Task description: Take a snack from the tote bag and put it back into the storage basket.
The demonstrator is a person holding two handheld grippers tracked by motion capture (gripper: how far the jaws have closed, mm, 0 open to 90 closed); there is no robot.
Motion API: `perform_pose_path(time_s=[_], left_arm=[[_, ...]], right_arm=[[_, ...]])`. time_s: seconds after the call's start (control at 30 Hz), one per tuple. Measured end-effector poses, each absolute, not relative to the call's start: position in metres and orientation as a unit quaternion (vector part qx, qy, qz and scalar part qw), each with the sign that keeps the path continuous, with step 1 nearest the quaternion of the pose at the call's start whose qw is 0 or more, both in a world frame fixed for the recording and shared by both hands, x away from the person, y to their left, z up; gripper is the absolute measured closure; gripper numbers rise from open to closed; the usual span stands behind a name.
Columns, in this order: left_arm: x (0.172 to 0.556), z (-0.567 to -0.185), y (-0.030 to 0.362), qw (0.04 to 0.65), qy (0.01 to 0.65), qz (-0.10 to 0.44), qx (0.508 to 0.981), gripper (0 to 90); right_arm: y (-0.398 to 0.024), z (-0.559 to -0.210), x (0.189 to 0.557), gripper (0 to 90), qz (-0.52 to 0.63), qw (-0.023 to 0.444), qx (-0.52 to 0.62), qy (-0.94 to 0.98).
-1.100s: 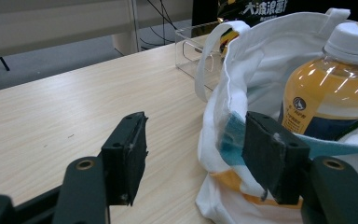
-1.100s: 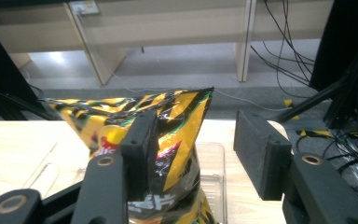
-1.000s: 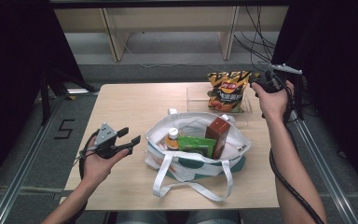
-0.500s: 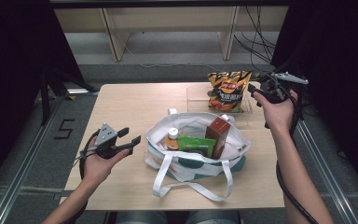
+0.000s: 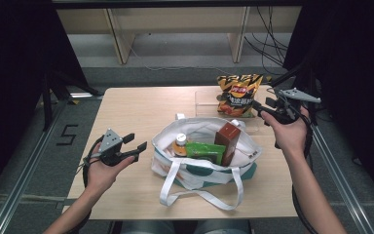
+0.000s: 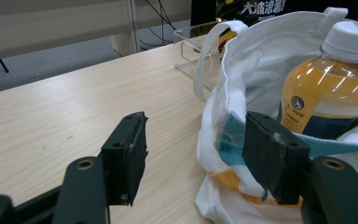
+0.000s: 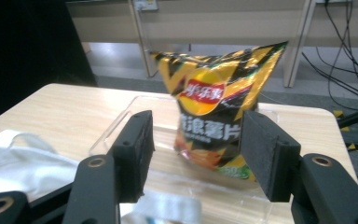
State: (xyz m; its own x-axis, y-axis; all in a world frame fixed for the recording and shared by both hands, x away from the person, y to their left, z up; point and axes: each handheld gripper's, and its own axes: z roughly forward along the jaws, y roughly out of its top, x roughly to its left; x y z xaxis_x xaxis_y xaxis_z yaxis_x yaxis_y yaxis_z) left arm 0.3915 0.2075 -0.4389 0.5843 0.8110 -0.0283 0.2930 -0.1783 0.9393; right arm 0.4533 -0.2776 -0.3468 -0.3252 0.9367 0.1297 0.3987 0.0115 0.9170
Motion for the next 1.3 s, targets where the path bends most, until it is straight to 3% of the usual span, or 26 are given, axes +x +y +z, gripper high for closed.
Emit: perform_pose_path(time_s=[1.3], left_arm=[[0.39, -0.438, 0.202, 0.521, 0.37, 0.251, 0.727, 39.3]], right_arm=[[-0.248, -0.36, 0.391, 40.3, 0.521, 0.244, 0.455, 0.68]])
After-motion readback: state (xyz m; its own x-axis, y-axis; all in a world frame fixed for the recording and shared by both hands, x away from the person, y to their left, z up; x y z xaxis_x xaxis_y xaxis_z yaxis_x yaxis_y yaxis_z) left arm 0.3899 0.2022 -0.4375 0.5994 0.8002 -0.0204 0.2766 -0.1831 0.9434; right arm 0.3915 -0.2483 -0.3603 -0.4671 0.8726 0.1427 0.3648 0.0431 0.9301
